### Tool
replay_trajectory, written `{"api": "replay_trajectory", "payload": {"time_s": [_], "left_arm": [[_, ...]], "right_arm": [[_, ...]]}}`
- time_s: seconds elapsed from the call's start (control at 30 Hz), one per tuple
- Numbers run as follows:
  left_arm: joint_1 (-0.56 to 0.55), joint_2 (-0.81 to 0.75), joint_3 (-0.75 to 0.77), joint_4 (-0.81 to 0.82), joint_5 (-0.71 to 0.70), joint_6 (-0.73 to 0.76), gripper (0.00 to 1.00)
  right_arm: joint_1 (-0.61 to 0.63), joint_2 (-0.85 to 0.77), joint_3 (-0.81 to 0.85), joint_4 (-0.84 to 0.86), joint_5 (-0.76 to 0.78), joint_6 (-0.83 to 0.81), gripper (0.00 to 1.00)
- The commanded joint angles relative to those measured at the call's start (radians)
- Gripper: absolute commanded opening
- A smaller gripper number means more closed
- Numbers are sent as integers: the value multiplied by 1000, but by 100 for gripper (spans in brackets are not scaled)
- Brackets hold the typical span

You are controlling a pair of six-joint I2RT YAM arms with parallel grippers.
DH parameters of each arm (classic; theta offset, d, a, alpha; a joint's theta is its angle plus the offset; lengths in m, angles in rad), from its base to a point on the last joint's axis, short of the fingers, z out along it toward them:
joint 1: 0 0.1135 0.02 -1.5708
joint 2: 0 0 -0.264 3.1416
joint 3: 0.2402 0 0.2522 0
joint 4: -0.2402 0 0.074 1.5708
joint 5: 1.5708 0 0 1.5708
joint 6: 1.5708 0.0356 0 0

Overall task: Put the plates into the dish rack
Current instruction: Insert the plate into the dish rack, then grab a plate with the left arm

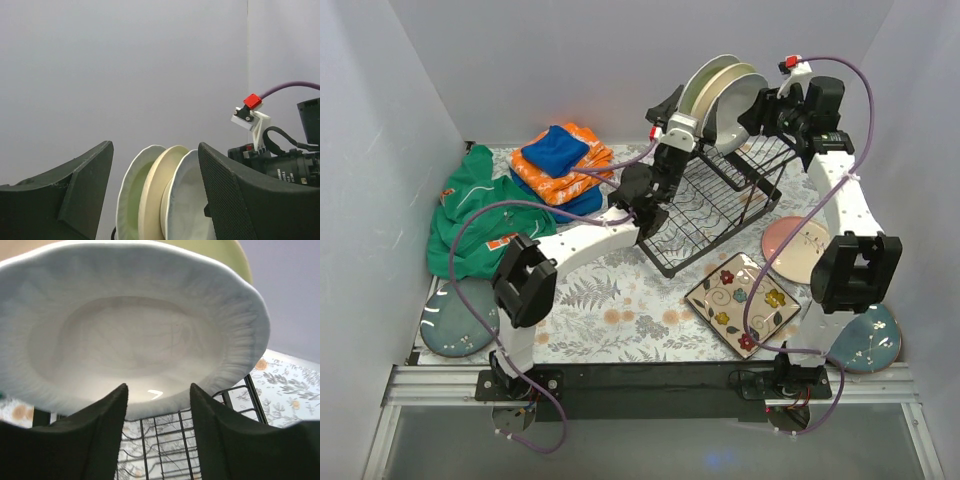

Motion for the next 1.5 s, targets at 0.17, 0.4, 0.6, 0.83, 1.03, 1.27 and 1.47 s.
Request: {"api": "replay_trajectory", "payload": {"time_s": [0.17, 0.4, 0.6, 0.83, 1.03, 1.27, 1.47], "left_arm": [[-4, -383, -186, -481, -16, -363, 69], [-5, -656, -422, -956, 129, -699, 69], [-7, -858, -666, -1110, 255, -918, 69], [-7, -977, -884, -1119, 356, -1084, 69], [-8, -980, -987, -1099, 464, -1193, 69], [-16, -1015, -1157, -965, 508, -1371, 69], [-82, -936, -1237, -899, 433, -1515, 69]], "right_arm": [[-1, -311, -55, -242, -162, -338, 79], [-4, -595, -311, -475, -126, -533, 98], [-5, -796, -523, -625, -49, -609, 98], [-5, -876, -715, -789, -27, -746, 98], [-5, -807, -814, -826, -36, -849, 98], [-7, -721, -826, -817, -53, -905, 98], [-7, -684, -838, -785, -10, -917, 98]]}}
